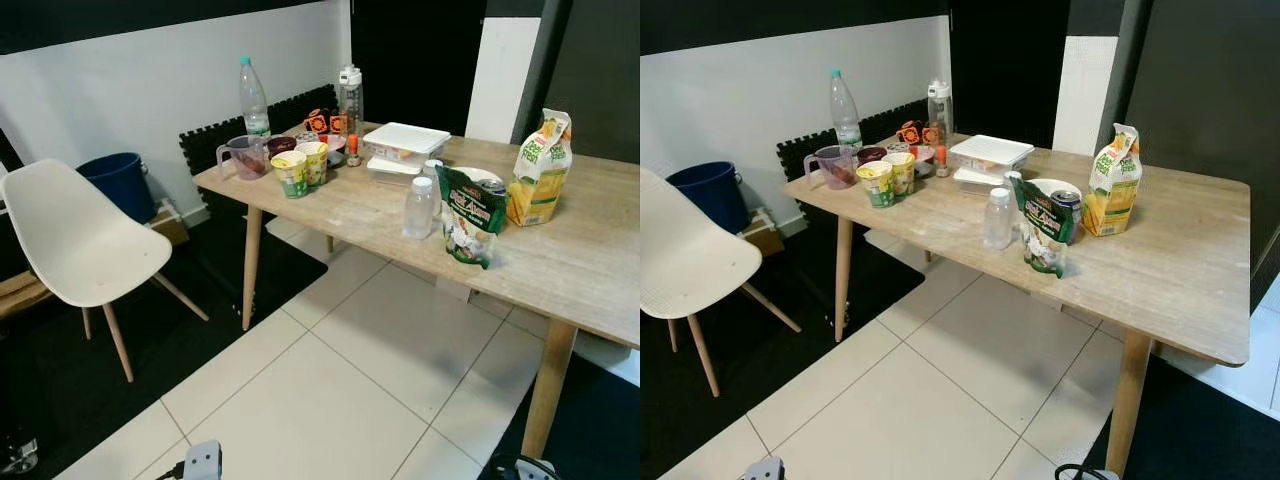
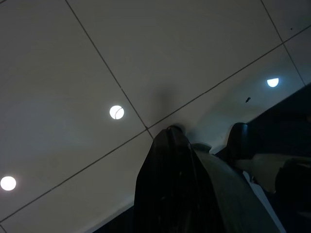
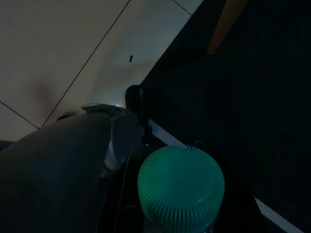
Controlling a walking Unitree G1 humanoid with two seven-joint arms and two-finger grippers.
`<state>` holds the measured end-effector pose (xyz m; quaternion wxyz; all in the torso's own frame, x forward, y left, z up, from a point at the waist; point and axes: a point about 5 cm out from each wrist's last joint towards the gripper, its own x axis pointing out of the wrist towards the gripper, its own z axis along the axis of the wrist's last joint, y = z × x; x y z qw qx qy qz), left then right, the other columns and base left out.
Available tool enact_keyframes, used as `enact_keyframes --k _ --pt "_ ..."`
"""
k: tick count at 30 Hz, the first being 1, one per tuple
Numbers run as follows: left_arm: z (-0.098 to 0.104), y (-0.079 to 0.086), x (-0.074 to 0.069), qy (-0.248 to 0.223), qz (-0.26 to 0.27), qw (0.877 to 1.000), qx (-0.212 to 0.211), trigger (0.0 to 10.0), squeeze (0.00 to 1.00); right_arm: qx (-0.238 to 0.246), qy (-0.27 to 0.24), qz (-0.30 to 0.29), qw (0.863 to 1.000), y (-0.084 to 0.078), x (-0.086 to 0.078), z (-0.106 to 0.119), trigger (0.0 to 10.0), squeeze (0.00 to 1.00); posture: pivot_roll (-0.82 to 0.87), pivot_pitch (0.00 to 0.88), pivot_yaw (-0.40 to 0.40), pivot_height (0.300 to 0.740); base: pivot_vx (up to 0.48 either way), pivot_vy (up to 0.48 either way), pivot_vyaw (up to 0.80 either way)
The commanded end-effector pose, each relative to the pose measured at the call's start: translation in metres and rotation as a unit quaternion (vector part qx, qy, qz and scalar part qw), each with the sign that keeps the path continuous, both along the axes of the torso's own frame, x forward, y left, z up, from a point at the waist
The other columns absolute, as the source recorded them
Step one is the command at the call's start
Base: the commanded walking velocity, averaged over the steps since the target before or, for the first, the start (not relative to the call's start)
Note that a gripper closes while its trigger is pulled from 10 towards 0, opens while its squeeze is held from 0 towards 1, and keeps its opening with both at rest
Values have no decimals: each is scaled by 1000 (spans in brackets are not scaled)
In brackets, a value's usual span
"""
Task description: Restocking fridge
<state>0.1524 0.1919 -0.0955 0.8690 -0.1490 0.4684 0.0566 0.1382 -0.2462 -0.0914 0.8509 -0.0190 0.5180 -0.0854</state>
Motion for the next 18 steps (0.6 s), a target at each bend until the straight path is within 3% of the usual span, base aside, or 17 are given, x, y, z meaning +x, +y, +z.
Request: enact_keyframes --k 1,18 --pt "-1 1 -2 7 -6 1000 3 10000 0 2 -2 -2 1000 3 1 0 10000 0 -86 0 47 740 -322 0 0" --pt "-1 0 -3 8 -6 1000 2 10000 0 0 6 -1 1000 2 -3 -2 10000 0 -87 0 50 740 -345 0 0"
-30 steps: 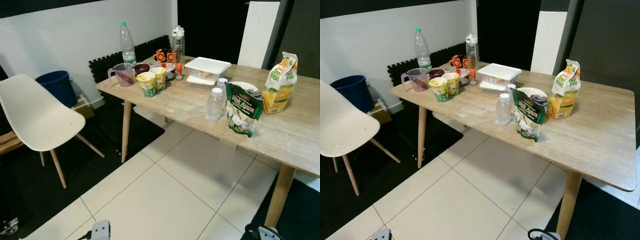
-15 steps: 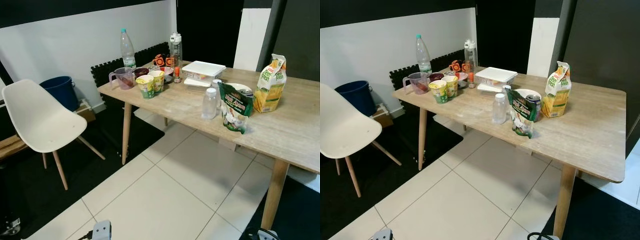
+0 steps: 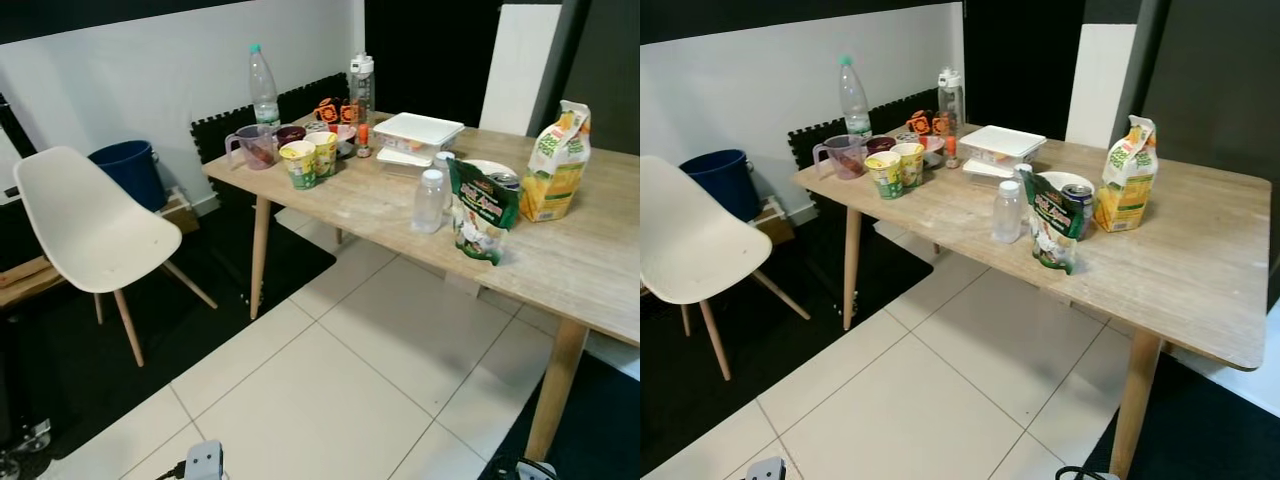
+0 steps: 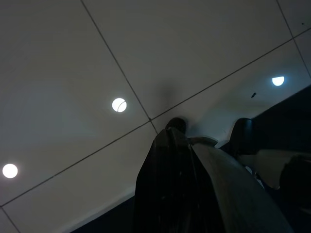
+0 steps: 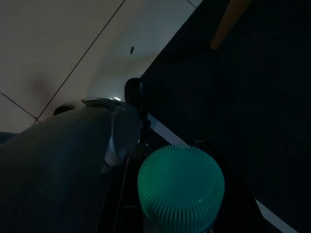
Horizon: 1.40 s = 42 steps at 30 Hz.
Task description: Restocking fridge
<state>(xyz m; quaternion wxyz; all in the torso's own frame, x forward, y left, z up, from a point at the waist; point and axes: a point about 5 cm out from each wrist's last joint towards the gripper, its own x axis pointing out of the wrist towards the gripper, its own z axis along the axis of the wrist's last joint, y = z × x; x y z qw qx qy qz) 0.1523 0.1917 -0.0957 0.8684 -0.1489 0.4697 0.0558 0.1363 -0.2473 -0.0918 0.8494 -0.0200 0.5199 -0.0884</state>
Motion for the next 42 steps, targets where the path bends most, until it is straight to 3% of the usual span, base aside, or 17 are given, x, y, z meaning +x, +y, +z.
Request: enact_keyframes --k 1,42 --pt "-1 1 -3 7 -5 1000 3 10000 0 2 3 1 1000 3 -1 -1 10000 0 -87 0 50 740 -364 0 0" --pt "-2 1 -5 11 -6 1000 2 10000 0 2 12 -3 1000 3 -6 -3 10000 0 -87 0 50 740 -371 0 0"
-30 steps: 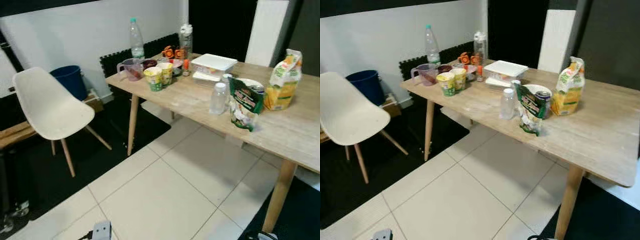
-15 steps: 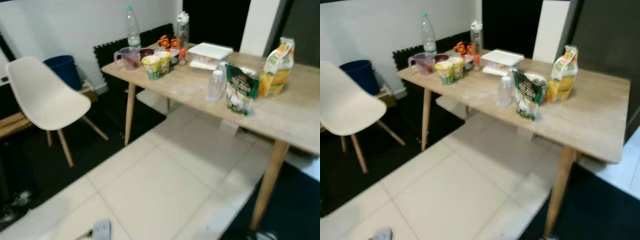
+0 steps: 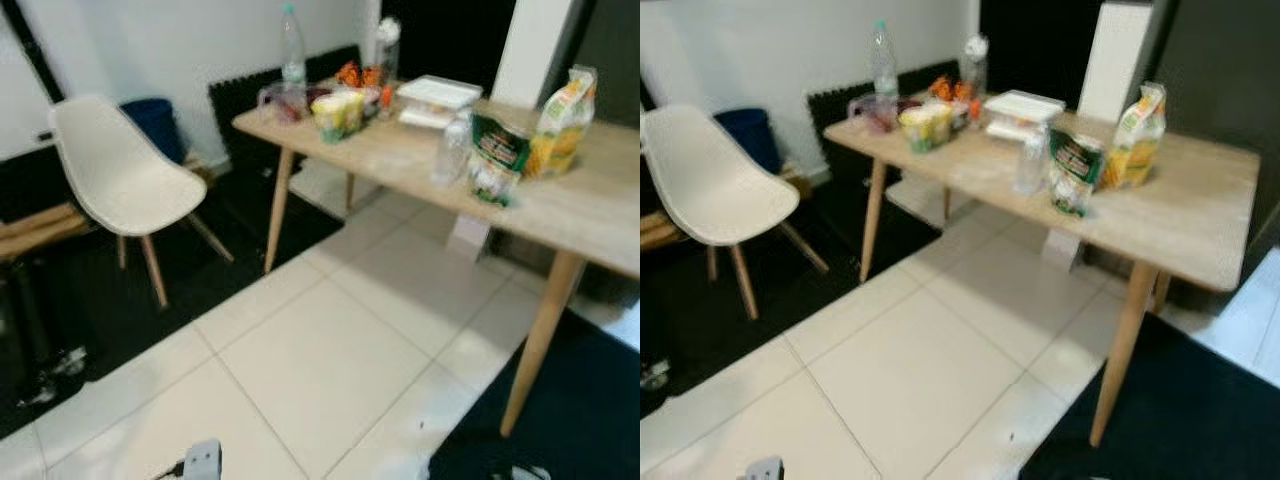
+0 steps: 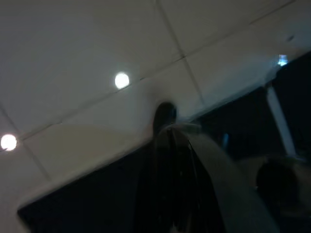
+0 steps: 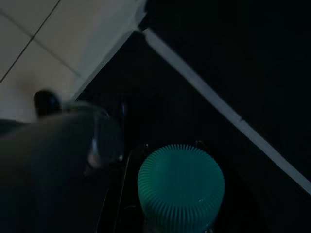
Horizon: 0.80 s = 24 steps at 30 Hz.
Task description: Restocking fridge
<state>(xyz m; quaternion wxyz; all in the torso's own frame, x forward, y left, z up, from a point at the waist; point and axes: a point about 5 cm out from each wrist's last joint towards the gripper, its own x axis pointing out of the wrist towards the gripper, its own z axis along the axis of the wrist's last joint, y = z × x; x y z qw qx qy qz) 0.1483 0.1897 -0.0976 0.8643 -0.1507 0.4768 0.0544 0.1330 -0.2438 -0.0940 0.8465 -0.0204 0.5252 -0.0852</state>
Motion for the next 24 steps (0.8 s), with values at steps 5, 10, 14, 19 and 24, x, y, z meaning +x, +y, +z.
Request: enact_keyframes --k 5,10,14,19,24 --pt "0 2 -1 3 -5 1000 5 10000 0 0 7 -5 1000 -1 -3 -1 10000 0 -86 0 49 740 -371 0 0" --pt "0 2 0 1 -6 1000 5 10000 0 0 8 -6 1000 -1 -3 -1 10000 0 -86 0 50 740 -289 0 0" --pt "0 2 0 -1 -6 1000 5 10000 0 0 13 3 1000 0 -3 -1 10000 0 -86 0 50 740 0 0 0" --pt "1 2 1 -2 -6 1000 5 10000 0 1 14 -1 1000 0 -4 -1 10000 0 -86 0 50 740 0 0 -630" --pt "1 1 1 -3 -6 1000 3 10000 0 2 16 -1 1000 0 -4 -2 10000 0 -86 0 50 740 0 0 -788"
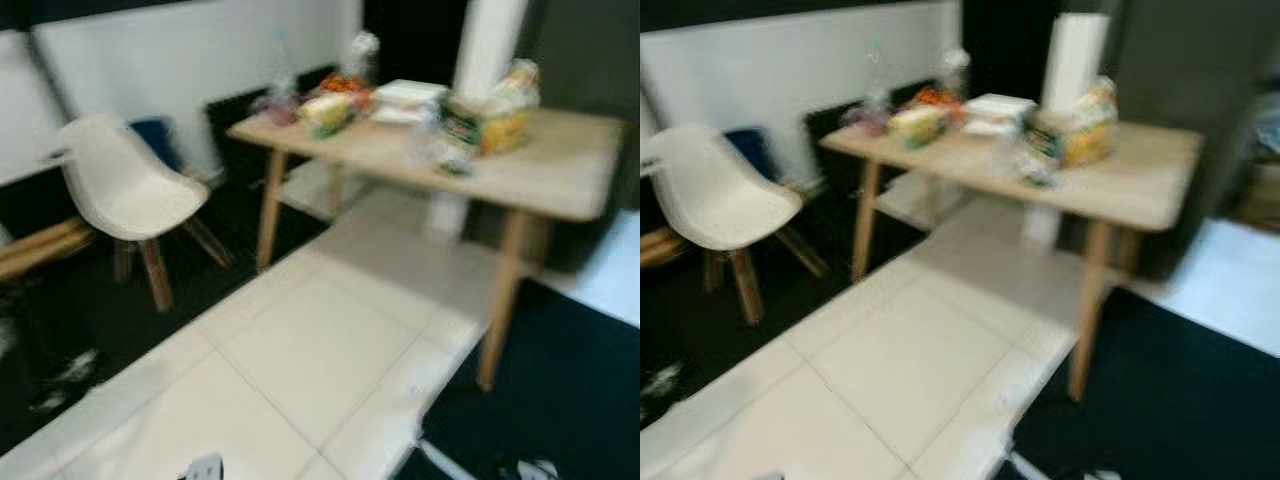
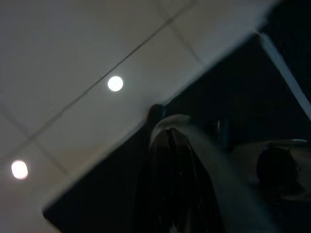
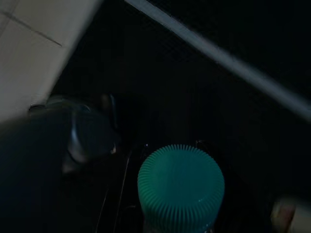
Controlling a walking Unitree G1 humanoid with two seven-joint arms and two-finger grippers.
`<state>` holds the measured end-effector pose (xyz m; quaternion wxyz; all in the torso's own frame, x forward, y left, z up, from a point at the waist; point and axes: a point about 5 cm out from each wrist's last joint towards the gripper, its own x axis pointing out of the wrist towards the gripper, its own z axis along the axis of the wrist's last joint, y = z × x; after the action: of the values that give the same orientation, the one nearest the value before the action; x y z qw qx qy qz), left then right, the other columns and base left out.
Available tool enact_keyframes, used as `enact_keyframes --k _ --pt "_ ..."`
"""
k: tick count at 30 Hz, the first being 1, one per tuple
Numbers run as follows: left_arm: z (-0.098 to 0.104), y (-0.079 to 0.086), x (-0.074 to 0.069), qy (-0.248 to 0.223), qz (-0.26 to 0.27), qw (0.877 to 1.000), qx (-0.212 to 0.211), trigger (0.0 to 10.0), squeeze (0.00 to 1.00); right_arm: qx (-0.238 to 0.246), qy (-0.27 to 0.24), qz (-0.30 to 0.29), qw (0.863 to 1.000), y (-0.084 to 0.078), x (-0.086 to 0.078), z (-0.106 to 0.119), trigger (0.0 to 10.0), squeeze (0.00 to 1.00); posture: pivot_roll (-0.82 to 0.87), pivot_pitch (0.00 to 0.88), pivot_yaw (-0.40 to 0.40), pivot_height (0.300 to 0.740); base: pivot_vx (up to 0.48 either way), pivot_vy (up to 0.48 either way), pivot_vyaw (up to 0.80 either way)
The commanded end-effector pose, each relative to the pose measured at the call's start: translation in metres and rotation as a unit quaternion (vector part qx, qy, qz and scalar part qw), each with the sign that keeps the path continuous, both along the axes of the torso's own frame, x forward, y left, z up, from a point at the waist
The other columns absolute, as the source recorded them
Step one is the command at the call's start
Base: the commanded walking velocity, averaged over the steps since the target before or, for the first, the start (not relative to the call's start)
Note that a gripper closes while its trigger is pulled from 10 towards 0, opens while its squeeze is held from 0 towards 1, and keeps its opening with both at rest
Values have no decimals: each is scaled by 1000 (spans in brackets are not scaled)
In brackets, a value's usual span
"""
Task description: Restocking fridge
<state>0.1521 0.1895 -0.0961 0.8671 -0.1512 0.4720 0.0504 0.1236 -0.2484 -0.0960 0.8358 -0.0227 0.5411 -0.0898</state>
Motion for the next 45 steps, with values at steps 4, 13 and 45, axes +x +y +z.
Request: enact_keyframes --k 4,13,45 --pt "-1 2 -3 2 -3 1000 4 10000 0 6 0 5 1000 6 5 0 10000 0 -86 0 50 740 0 0 -788" --pt "-1 2 -3 2 -3 1000 5 10000 0 6 1 6 1000 6 4 0 10000 0 -85 0 52 740 0 0 -788" --pt "-2 3 -5 5 1 1000 5 10000 0 9 0 10 1000 9 7 0 10000 0 -84 0 53 740 0 0 -788"
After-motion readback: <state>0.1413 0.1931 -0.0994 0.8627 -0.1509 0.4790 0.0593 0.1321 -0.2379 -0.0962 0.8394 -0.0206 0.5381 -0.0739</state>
